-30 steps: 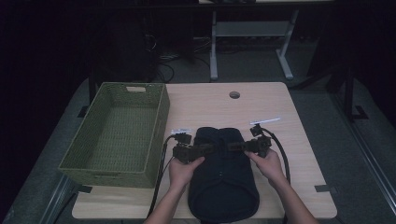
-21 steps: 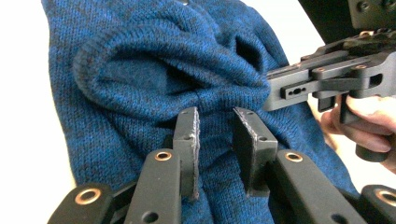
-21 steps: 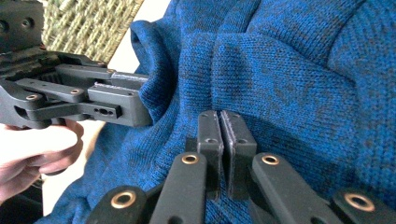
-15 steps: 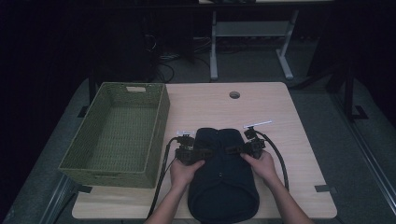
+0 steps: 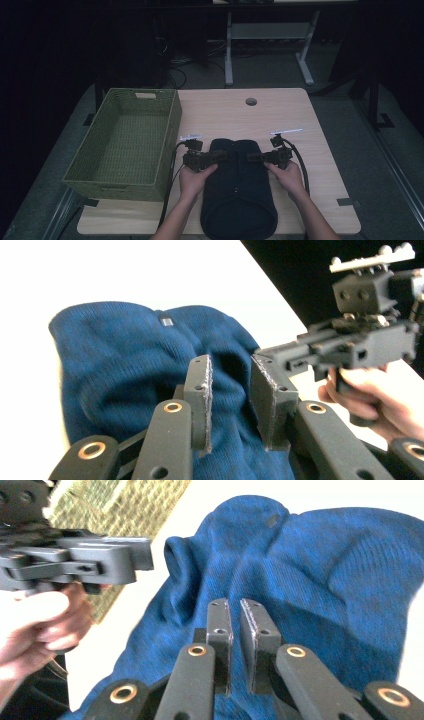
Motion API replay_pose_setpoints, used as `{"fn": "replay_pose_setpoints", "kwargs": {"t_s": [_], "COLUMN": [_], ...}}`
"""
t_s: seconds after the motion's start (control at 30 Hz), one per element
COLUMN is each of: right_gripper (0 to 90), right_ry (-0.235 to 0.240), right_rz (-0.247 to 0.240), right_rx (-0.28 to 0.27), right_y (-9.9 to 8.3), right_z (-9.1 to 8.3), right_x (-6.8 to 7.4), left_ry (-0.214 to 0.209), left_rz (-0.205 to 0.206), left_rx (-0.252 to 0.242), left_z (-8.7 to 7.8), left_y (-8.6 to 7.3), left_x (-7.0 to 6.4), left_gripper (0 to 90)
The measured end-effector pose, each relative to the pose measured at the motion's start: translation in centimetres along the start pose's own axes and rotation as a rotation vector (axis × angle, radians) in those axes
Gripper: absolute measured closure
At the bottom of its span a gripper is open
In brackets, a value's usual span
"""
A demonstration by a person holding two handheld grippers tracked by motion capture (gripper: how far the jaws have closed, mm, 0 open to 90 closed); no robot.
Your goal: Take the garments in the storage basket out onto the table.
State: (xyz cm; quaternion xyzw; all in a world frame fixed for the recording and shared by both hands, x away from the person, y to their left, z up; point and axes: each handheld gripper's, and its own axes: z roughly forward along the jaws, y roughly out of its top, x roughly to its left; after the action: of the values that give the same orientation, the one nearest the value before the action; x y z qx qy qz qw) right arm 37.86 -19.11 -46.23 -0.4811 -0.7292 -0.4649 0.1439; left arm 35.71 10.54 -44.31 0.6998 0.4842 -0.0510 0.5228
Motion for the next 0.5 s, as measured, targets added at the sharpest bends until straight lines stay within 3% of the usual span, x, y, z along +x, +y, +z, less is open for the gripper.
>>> {"fn": "replay_pose_setpoints", "kwargs": {"t_s": [0.07,0.17,0.23,0.37,0.5], "right_gripper": [82.5,81.2,81.2,81.4,81.8], "right_ry": [0.006,0.01,-0.031,-0.065,-0.06], "right_rz": [0.005,0.01,-0.009,-0.001,0.013], "right_rx": [0.007,-0.013,0.016,0.058,0.054], "right_y": [0.3,1.5,2.0,2.1,1.9], "right_z": [0.2,1.7,2.7,4.1,4.2], "right_x": [0.1,0.6,0.9,0.4,0.2], "left_ry": [0.006,0.049,0.088,0.109,0.126], "left_rz": [-0.014,-0.026,-0.045,-0.07,-0.057], "left_rx": [-0.011,0.001,0.028,0.085,0.091], "left_z": [0.1,0.7,1.3,2.2,2.3], "left_y": [0.3,0.8,0.8,0.2,0.0], "left_x": [0.3,1.0,2.0,2.9,2.6], "left_gripper": [69.9,69.5,69.5,70.2,70.5]}}
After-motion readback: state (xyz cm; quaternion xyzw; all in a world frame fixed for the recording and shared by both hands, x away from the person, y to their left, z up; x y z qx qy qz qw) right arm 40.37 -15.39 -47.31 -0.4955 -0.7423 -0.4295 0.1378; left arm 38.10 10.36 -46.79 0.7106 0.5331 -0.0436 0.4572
